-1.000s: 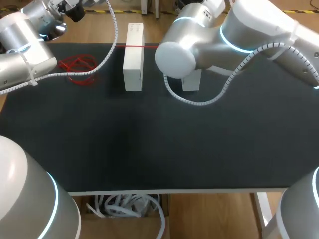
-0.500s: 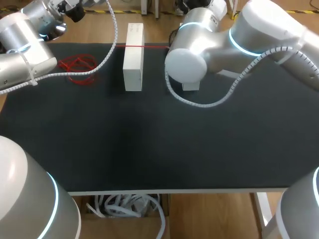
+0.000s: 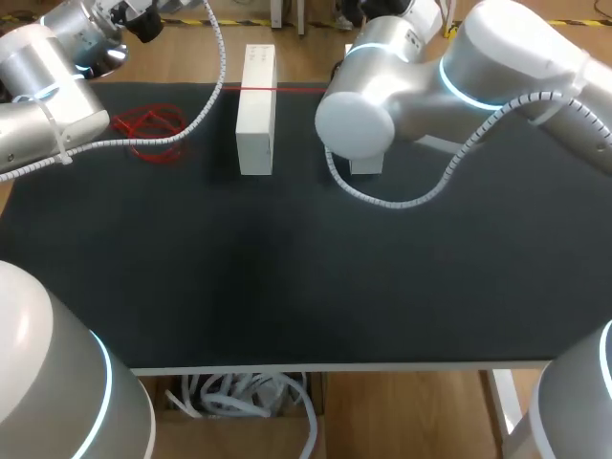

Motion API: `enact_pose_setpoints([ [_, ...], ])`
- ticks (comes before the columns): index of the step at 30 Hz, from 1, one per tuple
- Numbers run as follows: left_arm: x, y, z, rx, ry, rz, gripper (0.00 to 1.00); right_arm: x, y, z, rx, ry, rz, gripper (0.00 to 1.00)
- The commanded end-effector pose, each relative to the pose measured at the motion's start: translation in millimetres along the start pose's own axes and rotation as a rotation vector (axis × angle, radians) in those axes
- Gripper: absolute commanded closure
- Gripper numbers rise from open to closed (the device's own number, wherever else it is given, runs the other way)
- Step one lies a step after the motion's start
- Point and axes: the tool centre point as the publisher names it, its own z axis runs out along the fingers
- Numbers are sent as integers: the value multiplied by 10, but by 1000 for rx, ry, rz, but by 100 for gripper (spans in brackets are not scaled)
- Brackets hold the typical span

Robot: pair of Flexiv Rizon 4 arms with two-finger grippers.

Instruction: Grab the tape and strap the tape.

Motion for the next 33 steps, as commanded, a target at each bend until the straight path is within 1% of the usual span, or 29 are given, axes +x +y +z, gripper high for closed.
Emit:
enact_pose_setpoints([
  [1,8,4,4,1,-3,1,100,24,-18,50,-9,-943,3,0],
  [6,8,4,4,1,-3,1,100,45,-30,105,-2,-929,-1,0],
  [23,8,4,4,1,-3,1,100,12,-32,116,-5,-930,-20,0],
  [24,8,4,4,1,-3,1,100,11,-31,119,-6,-928,-20,16],
  [25,8,4,4,1,-3,1,100,11,-31,120,-6,-927,-21,43],
  [26,8,4,4,1,-3,1,100,11,-30,120,-7,-926,-22,54],
  [27,8,4,4,1,-3,1,100,10,-31,121,-8,-926,-22,57],
  [28,8,4,4,1,-3,1,100,7,-33,122,-7,-926,-22,82],
  [29,8,4,4,1,-3,1,100,4,-36,122,-6,-925,-22,100],
  [33,8,4,4,1,-3,1,100,-4,-42,122,-4,-925,-23,100],
])
